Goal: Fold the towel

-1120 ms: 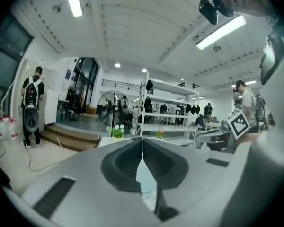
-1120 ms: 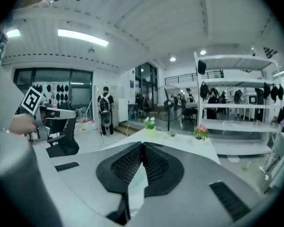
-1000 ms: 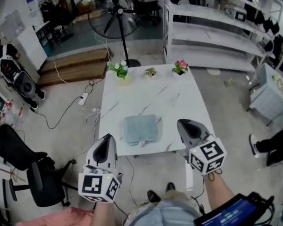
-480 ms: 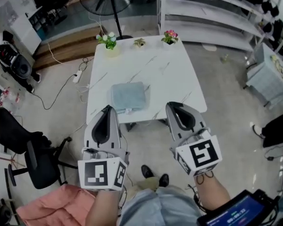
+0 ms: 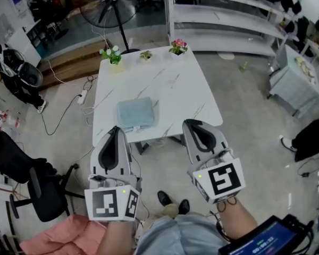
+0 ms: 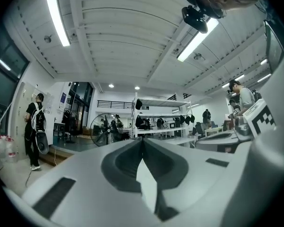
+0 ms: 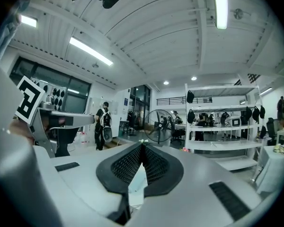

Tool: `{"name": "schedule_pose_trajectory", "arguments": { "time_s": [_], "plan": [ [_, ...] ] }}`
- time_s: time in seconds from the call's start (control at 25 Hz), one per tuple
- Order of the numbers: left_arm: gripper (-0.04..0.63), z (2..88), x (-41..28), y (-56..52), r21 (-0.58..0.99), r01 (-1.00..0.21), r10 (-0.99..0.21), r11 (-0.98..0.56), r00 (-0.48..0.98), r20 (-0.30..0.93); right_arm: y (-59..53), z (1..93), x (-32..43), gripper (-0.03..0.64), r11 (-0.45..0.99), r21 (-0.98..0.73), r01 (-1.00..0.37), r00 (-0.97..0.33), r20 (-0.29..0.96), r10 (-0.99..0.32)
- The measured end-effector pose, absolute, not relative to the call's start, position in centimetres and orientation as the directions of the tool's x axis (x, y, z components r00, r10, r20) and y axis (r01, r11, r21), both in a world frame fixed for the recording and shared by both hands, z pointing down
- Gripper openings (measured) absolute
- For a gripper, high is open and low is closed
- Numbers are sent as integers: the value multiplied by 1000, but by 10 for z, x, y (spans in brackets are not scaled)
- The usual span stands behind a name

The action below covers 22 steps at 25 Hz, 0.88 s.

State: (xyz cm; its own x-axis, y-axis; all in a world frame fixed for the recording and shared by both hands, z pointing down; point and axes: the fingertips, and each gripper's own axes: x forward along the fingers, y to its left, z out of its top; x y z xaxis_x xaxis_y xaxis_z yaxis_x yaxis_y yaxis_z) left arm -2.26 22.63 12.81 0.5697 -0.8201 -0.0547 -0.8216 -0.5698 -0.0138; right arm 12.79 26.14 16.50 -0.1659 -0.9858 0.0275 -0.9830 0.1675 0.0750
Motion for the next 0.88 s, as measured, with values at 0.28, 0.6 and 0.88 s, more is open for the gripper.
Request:
{"name": "schedule_pose_trajectory", "arguments": {
  "time_s": [0.28, 0.6, 0.88],
  "plan": [
    [8, 122, -17, 235, -11, -818, -816, -575, 575, -68, 270, 158, 131, 15, 162, 90, -983, -162, 13, -987],
    [8, 119, -15, 236, -14, -815, -813, -579, 578, -71, 271, 154, 129, 15, 168, 95, -981, -168, 5, -986],
    [8, 121, -16, 231, -6, -815, -812, -580, 579, -71, 266, 155, 127, 15, 171, 100, -980, -171, 9, -985]
  ]
}}
